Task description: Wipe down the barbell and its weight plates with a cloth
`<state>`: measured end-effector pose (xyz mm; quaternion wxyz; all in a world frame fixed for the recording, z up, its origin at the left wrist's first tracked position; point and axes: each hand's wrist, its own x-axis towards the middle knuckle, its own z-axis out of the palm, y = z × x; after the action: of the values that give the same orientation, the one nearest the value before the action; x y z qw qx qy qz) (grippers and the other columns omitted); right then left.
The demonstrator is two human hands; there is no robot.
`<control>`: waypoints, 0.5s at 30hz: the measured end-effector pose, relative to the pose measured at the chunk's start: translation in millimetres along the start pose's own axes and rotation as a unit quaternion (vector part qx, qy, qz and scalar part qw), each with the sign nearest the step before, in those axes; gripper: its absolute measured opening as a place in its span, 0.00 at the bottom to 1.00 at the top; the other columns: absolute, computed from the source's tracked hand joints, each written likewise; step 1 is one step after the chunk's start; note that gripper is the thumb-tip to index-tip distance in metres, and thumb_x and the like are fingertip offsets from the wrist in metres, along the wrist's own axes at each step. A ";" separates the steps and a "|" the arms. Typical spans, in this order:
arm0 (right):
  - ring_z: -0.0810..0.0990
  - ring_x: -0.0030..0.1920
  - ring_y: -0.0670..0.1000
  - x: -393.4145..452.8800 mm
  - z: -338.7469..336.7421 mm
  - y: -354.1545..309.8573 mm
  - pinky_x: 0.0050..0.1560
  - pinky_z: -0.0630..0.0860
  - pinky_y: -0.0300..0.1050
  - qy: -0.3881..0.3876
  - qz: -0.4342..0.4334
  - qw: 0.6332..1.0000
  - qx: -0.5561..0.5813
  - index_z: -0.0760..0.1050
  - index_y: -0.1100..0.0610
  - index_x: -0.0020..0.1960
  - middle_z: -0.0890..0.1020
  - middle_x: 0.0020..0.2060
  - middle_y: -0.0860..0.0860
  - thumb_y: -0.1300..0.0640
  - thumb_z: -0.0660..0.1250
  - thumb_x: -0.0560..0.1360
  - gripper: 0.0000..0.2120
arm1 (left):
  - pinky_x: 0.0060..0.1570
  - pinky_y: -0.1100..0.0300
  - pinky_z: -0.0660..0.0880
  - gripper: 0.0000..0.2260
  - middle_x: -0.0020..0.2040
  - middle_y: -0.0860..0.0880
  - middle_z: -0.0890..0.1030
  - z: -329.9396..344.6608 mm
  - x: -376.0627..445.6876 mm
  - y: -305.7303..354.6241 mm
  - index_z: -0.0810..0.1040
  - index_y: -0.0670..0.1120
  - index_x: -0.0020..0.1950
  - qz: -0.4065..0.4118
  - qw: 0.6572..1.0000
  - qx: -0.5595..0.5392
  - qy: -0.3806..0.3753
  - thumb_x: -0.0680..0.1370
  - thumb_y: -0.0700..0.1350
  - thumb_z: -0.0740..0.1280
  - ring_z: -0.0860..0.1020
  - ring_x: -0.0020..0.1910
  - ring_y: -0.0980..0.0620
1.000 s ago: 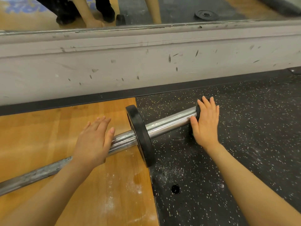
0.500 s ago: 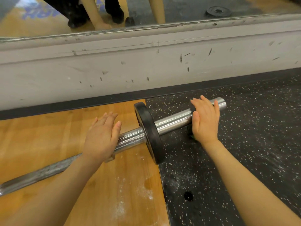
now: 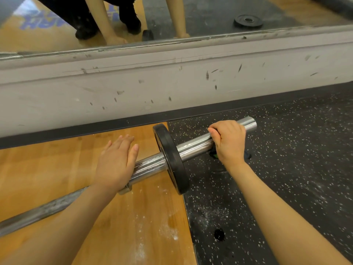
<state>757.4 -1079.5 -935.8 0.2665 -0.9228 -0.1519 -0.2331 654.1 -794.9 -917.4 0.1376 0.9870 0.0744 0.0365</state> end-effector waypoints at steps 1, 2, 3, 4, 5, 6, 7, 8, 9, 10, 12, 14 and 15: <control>0.77 0.44 0.54 -2.4 -5.4 -5.2 0.48 0.61 0.42 0.007 0.000 1.000 0.018 0.80 0.57 0.45 0.81 0.40 0.50 0.46 0.56 0.79 0.19 | 0.74 0.52 0.54 0.29 0.72 0.46 0.71 -0.5 -0.4 0.1 0.69 0.46 0.73 0.000 1.000 0.005 -0.001 0.81 0.58 0.42 0.64 0.74 0.48; 0.77 0.44 0.54 -5.5 -11.5 -9.8 0.49 0.63 0.41 0.015 -0.001 0.999 0.035 0.80 0.59 0.45 0.81 0.40 0.51 0.48 0.58 0.79 0.18 | 0.74 0.52 0.54 0.30 0.72 0.46 0.71 -1.0 -0.8 0.5 0.69 0.46 0.73 -0.001 1.000 0.013 -0.003 0.81 0.59 0.42 0.64 0.74 0.48; 0.77 0.45 0.54 -9.7 -17.9 -14.9 0.50 0.64 0.40 0.020 -0.001 0.999 0.046 0.80 0.60 0.46 0.81 0.41 0.52 0.50 0.60 0.79 0.16 | 0.74 0.52 0.53 0.30 0.72 0.46 0.71 -1.9 -1.7 1.3 0.69 0.46 0.73 -0.003 1.000 0.021 -0.007 0.81 0.59 0.41 0.64 0.74 0.48; 0.77 0.46 0.55 -14.3 -24.3 -20.7 0.52 0.64 0.37 0.020 0.000 0.998 0.052 0.80 0.61 0.48 0.82 0.43 0.53 0.51 0.62 0.79 0.14 | 0.74 0.51 0.53 0.30 0.73 0.46 0.70 -3.5 -2.7 2.3 0.68 0.46 0.74 -0.006 0.999 0.028 -0.015 0.82 0.60 0.40 0.63 0.75 0.49; 0.77 0.47 0.55 -19.0 -30.6 -26.9 0.54 0.63 0.35 0.017 0.001 0.998 0.053 0.80 0.61 0.49 0.82 0.44 0.53 0.52 0.63 0.78 0.13 | 0.74 0.51 0.52 0.31 0.73 0.47 0.69 -5.6 -4.2 3.6 0.68 0.47 0.74 -0.011 0.999 0.033 -0.027 0.82 0.60 0.39 0.62 0.75 0.49; 0.78 0.48 0.55 -23.3 -36.9 -33.1 0.55 0.63 0.34 0.013 0.001 0.998 0.054 0.80 0.61 0.50 0.82 0.45 0.53 0.51 0.64 0.78 0.13 | 0.74 0.51 0.51 0.33 0.74 0.47 0.68 -8.4 -5.9 5.4 0.67 0.47 0.75 -0.016 0.999 0.035 -0.038 0.80 0.61 0.38 0.61 0.76 0.49; 0.78 0.49 0.55 -27.4 -42.9 -39.4 0.56 0.64 0.34 0.011 0.000 0.998 0.056 0.80 0.61 0.51 0.82 0.46 0.53 0.51 0.64 0.78 0.13 | 0.75 0.51 0.51 0.34 0.74 0.47 0.68 -12.2 -7.6 7.4 0.66 0.47 0.75 -0.018 0.998 0.035 -0.047 0.78 0.62 0.37 0.60 0.76 0.49; 0.78 0.49 0.54 -30.8 -49.0 -45.9 0.56 0.64 0.34 0.008 -0.001 0.998 0.057 0.80 0.61 0.52 0.82 0.46 0.53 0.52 0.64 0.77 0.13 | 0.75 0.50 0.51 0.36 0.75 0.48 0.67 -17.1 -9.5 9.5 0.65 0.48 0.75 -0.016 0.998 0.033 -0.051 0.77 0.62 0.36 0.60 0.76 0.50; 0.79 0.49 0.54 -33.1 -55.3 -52.7 0.57 0.65 0.34 0.004 -0.004 0.998 0.058 0.80 0.61 0.52 0.82 0.46 0.53 0.52 0.64 0.77 0.14 | 0.75 0.50 0.51 0.36 0.75 0.48 0.67 -23.4 -11.4 10.7 0.65 0.48 0.75 -0.010 0.998 0.034 -0.053 0.76 0.62 0.35 0.60 0.76 0.50; 0.79 0.49 0.54 -34.6 -61.9 -59.7 0.57 0.65 0.34 0.000 -0.005 0.998 0.059 0.80 0.61 0.53 0.82 0.47 0.53 0.52 0.64 0.77 0.14 | 0.75 0.49 0.50 0.36 0.75 0.48 0.66 -30.7 -13.4 11.0 0.64 0.49 0.76 0.002 0.998 0.042 -0.054 0.76 0.63 0.35 0.59 0.76 0.50; 0.79 0.50 0.54 -35.8 -74.2 -74.0 0.57 0.65 0.33 -0.007 -0.004 0.998 0.064 0.80 0.62 0.55 0.83 0.48 0.53 0.50 0.64 0.76 0.16 | 0.75 0.50 0.49 0.37 0.76 0.50 0.64 -48.8 -16.8 6.9 0.62 0.50 0.77 0.044 0.994 0.077 -0.060 0.76 0.64 0.33 0.58 0.77 0.51; 0.78 0.52 0.52 -36.1 -85.5 -89.9 0.58 0.67 0.34 -0.014 0.015 0.997 0.075 0.79 0.61 0.57 0.82 0.49 0.52 0.51 0.67 0.75 0.16 | 0.76 0.50 0.48 0.38 0.77 0.51 0.61 -71.9 -18.8 -3.2 0.59 0.51 0.78 0.091 0.987 0.113 -0.070 0.75 0.64 0.31 0.56 0.77 0.52; 0.77 0.54 0.50 -36.5 -90.7 -98.6 0.58 0.67 0.34 -0.017 0.031 0.996 0.083 0.78 0.60 0.59 0.81 0.50 0.50 0.53 0.70 0.75 0.16 | 0.76 0.50 0.48 0.37 0.78 0.51 0.61 -84.4 -19.3 -9.4 0.59 0.51 0.78 0.108 0.984 0.122 -0.074 0.75 0.64 0.32 0.56 0.77 0.53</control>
<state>655.0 -1056.2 -845.0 0.3466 -0.9056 -0.1470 -0.1954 626.0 -766.5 -840.0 0.0164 0.9986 -0.0395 -0.0315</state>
